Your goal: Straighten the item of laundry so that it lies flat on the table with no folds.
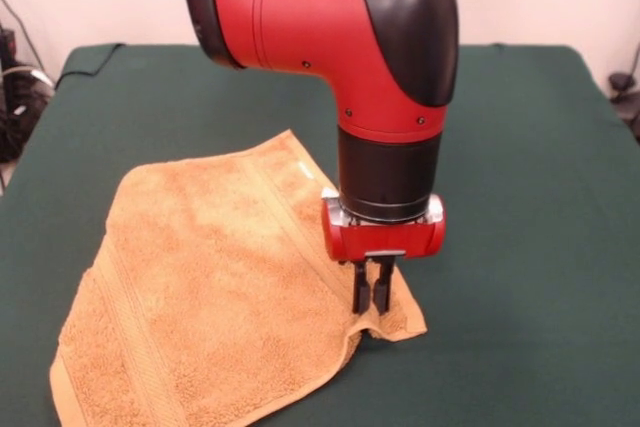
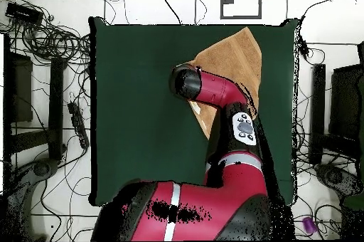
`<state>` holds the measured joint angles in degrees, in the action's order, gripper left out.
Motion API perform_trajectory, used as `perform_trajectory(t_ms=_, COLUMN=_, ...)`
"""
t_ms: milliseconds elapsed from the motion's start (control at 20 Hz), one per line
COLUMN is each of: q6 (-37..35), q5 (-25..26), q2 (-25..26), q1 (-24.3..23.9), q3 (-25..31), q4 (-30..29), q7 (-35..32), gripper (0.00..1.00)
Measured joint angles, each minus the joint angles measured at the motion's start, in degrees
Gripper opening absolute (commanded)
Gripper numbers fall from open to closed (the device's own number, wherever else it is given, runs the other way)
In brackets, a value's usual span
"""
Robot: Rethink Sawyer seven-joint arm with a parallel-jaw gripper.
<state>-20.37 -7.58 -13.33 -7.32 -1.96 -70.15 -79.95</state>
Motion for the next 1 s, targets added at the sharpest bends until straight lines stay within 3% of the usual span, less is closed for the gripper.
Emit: perform_trajectory(t_ms=1000, q6=1.71, q5=-1.14, q2=-0.11, q1=3.39, q3=-0.70, q4=-1.09, q7=0.00, gripper=0.00)
